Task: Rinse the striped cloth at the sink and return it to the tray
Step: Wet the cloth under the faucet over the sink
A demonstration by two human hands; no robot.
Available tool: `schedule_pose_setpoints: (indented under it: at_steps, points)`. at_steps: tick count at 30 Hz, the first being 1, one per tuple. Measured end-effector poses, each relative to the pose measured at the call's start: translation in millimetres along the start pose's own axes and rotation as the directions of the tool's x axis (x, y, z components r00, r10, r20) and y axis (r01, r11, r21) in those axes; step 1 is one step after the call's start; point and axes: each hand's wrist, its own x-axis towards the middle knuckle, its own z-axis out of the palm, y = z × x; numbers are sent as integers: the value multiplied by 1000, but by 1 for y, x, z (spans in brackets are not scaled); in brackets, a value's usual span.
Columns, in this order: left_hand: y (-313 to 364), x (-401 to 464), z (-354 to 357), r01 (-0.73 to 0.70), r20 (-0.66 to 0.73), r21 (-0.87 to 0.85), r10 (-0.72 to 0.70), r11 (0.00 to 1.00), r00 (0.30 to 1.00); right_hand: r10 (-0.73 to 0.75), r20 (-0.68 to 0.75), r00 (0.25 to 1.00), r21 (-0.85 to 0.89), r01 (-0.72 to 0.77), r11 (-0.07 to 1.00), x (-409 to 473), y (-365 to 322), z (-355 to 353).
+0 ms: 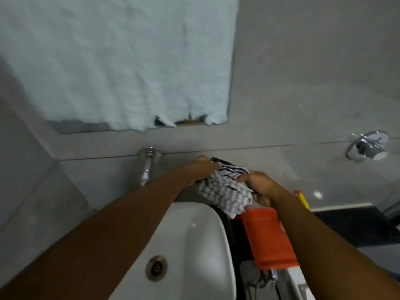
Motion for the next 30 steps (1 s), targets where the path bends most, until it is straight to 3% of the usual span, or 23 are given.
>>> schedule_pose_setpoints:
  at_steps: [3,6,8,14,16,18,19,21,24,26,28,29,30]
  points:
    - [-4,-43,-55,-116,-200,146,144,983,969,-51,155,987,52,43,998,-15,-31,44]
    - [-21,-79,-104,-99,-329,187,157,977,931,-90,361,928,98,58,994,-30,-52,91]
    - [-38,-98,-131,-84,-396,160,142,984,907,-137,385,913,87,112,990,-33,-61,120]
    - [-78,-113,-161,43,-584,125,38,991,811,-253,62,966,-69,257,964,-18,-70,188]
    - [-80,-114,-156,120,-683,173,31,978,729,-273,-39,961,-117,267,957,-9,-65,200]
    - [-80,-112,-146,184,-775,286,114,940,621,-288,-112,951,-121,275,954,1,-61,206]
    - [-78,-110,-139,176,-776,314,145,933,614,-302,-139,943,-124,286,950,6,-59,208]
    - [-71,-102,-125,119,-705,280,119,953,699,-338,-162,927,-139,318,938,11,-59,211]
    - [-63,-85,-112,94,-587,209,48,973,808,-398,-64,915,-133,388,912,13,-59,209]
    - [-58,-73,-113,90,-561,153,11,984,828,-587,-49,808,-307,547,778,10,-58,196]
    - [-57,-65,-120,99,-494,-12,-92,995,864,-870,14,493,-641,672,371,14,-52,172]
    - [-61,-60,-125,93,-454,-155,-155,983,877,-937,107,332,-760,635,138,21,-48,160]
    - [-66,-58,-130,77,-359,-374,-221,924,907,-952,208,226,-822,568,-45,30,-43,148]
